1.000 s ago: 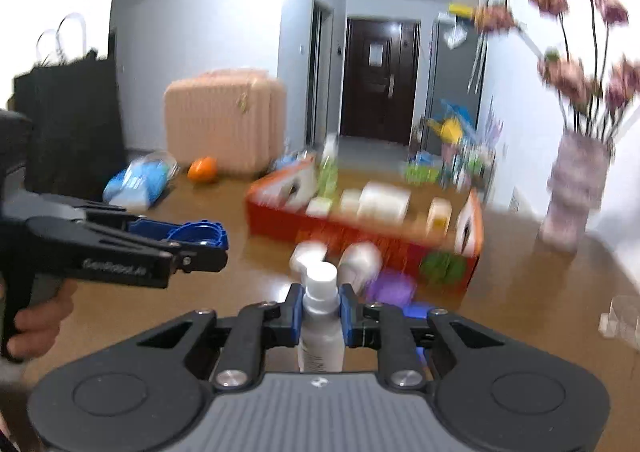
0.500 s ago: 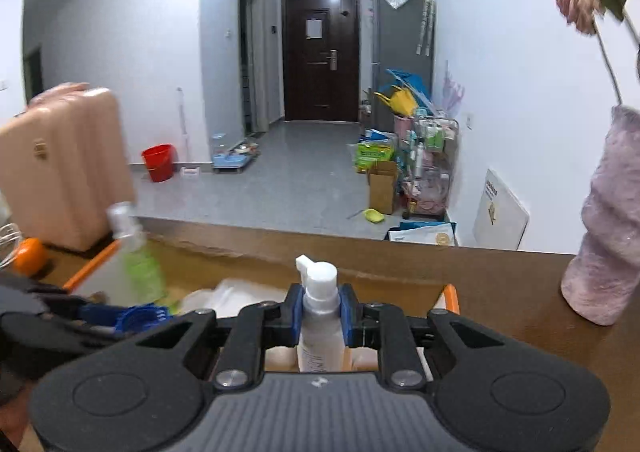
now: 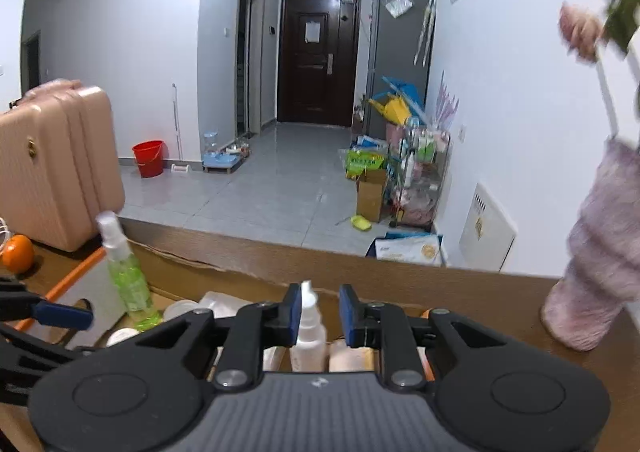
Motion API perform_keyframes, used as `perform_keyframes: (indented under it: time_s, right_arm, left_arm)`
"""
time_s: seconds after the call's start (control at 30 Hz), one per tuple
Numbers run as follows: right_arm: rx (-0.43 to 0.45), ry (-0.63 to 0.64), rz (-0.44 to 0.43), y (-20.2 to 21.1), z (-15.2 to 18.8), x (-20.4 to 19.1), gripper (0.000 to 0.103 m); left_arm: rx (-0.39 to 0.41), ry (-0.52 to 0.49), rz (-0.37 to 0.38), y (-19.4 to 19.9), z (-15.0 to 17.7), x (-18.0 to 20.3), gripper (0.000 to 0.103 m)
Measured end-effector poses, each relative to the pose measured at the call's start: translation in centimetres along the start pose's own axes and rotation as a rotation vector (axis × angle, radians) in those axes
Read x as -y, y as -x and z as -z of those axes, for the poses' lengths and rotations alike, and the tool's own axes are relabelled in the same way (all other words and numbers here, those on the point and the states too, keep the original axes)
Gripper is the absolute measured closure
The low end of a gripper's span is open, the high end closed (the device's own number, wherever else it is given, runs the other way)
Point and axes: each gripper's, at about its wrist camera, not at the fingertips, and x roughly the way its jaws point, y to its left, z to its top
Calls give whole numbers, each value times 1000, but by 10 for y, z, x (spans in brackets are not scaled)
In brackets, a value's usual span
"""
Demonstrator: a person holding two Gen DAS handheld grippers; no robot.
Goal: Organize rigid objects
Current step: 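Carry both items into the red box and open both grippers, then withdraw both tools from the red box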
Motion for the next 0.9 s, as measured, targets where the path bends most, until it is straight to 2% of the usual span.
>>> perform_keyframes:
  time_s: [0.1,0.17,0.23,0.37,0.47,0.6,0.67,0.7,0.9]
  right_arm:
    - [29,19,7,39,-8,1,74]
    - [46,28,6,74,-10,0,73]
    - [62,40,1,108,-7,-2,71]
    - [86,58,-22,180,10,-12,58]
    - [119,48,-38,234,38,-20,45]
    - [140,31,-94,294,87,-35,45]
    - [125,19,-100,315,110,-45,43]
    - [123,20,-117,325,122,-50,38]
    - [163,14,-86,377,187,-73,34]
  left_arm:
    - [61,-16,11,49,28,-2,32]
    - [108,-32,-14,88,52,-3,30]
    - [147,-31,-28,121,73,-4,27]
    - [204,8,-41,187,118,-4,25]
    - [276,-21,-62,233,155,2,19]
    - [333,-92,-133,275,193,17,19]
    - [375,-99,-130,297,217,23,16]
    - [388,-90,-124,305,228,25,14]
    - [387,-77,-89,334,285,40,13]
